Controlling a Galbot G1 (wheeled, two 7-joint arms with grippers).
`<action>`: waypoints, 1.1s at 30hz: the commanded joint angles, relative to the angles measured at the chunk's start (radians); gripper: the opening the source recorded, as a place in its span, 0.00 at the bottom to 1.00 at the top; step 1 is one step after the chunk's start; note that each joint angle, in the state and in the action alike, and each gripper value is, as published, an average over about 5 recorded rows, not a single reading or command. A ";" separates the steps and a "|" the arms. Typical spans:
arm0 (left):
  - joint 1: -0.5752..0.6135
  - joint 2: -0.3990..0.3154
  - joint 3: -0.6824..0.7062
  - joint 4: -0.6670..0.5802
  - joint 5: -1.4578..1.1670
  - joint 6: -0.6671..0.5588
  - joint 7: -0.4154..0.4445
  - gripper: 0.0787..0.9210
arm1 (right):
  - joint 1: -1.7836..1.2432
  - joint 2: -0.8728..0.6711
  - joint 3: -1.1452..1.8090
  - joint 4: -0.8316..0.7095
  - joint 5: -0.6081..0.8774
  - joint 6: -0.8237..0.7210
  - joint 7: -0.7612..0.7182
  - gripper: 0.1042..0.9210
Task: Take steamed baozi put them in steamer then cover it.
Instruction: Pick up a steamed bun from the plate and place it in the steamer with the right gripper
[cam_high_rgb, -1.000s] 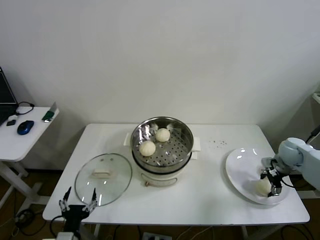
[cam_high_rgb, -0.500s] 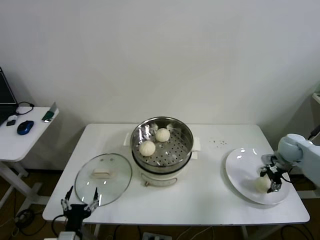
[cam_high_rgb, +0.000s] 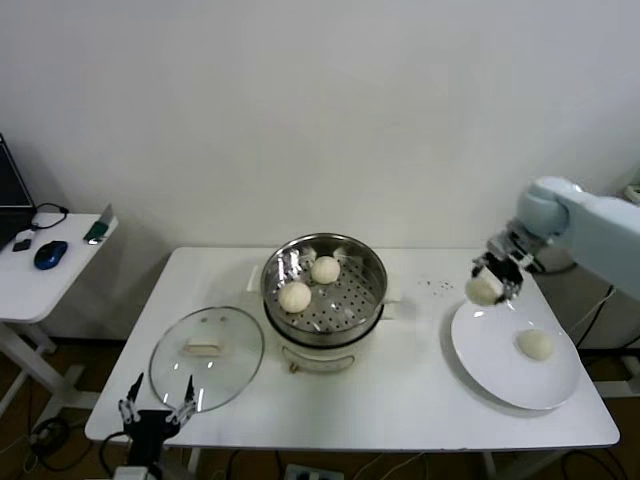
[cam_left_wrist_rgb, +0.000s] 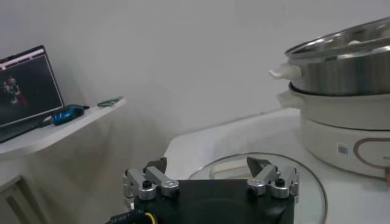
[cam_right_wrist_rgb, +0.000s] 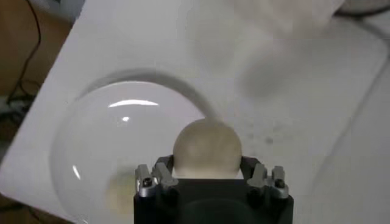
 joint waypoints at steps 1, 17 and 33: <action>0.003 -0.003 0.002 0.000 -0.001 0.004 -0.004 0.88 | 0.293 0.232 -0.147 0.059 0.061 0.237 -0.046 0.73; 0.020 0.003 -0.001 -0.007 -0.019 0.006 -0.007 0.88 | -0.014 0.582 0.017 0.035 -0.194 0.320 -0.059 0.74; 0.029 0.015 -0.011 -0.009 -0.032 -0.004 -0.014 0.88 | -0.126 0.673 -0.031 0.010 -0.216 0.330 -0.057 0.74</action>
